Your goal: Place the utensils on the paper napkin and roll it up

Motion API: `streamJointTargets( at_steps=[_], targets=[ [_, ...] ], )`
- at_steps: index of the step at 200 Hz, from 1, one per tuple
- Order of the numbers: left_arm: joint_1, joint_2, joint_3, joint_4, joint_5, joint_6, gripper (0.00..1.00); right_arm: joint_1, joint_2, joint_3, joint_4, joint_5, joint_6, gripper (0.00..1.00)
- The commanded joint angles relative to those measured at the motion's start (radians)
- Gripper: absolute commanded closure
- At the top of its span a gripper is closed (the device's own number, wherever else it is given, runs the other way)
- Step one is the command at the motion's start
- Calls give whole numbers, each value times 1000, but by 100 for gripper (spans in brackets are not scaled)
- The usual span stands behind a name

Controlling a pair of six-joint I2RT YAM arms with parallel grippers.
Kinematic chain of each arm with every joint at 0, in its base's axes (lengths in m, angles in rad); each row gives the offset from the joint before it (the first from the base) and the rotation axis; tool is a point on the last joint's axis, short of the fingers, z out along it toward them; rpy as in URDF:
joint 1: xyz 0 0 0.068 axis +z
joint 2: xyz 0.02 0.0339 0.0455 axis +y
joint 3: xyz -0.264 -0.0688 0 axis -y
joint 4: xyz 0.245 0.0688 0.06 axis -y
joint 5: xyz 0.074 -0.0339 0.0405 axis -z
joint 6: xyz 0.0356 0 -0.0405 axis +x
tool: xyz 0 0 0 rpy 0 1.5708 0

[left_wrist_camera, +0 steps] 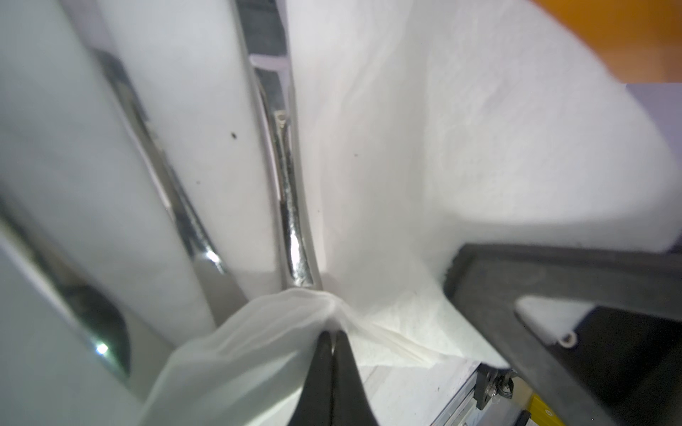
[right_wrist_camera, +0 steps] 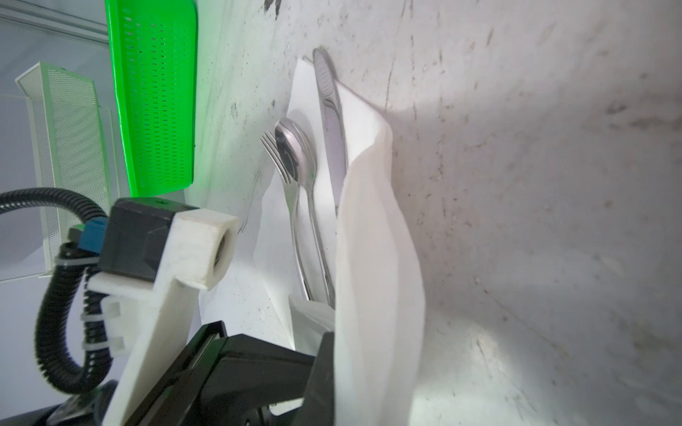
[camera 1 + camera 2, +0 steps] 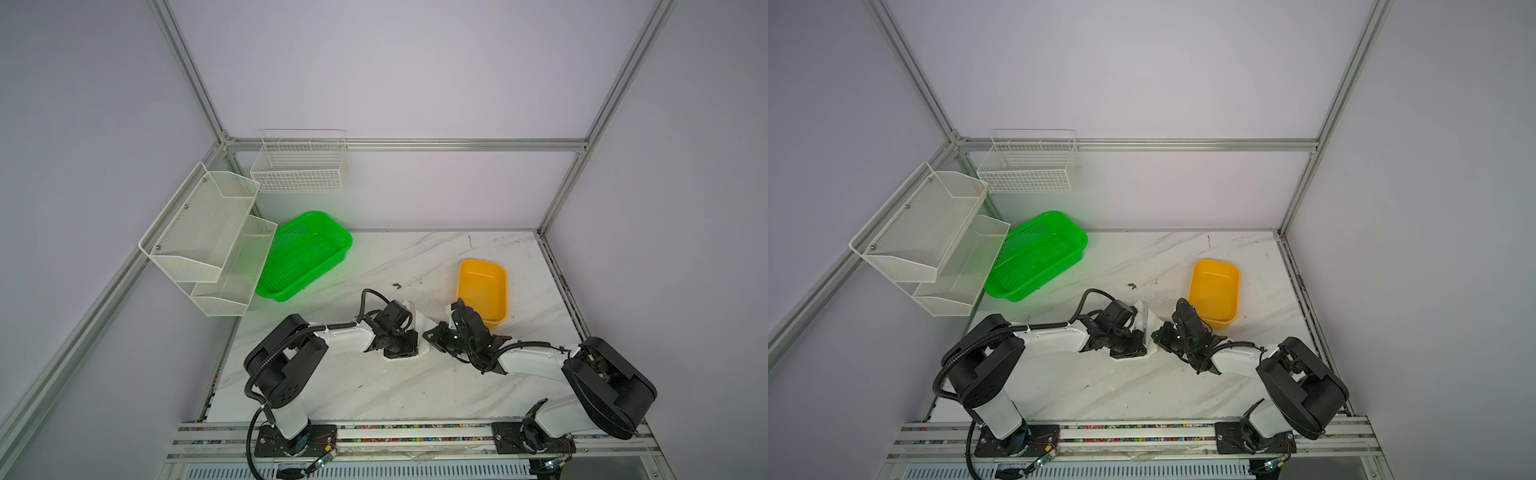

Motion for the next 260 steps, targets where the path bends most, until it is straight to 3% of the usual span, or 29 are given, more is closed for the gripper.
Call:
streamJointTargets(
  at_steps=[1,83,151,199,260],
  targets=[
    [-4,-34,47,4,-32,7,97,7,-10,44,-38,5,-36,96],
    [0,-102,-7,20,-78,-38,96,86,51,145,-157,104,-85,97],
    [66,-279,-156,72,-126,-127,93,124,102,205,-199,120,-113,95],
    [175,-343,-219,220,20,-181,79,143,141,237,-210,101,-133,91],
    [215,-258,-187,332,114,-229,45,160,166,244,-172,43,-146,71]
  ],
)
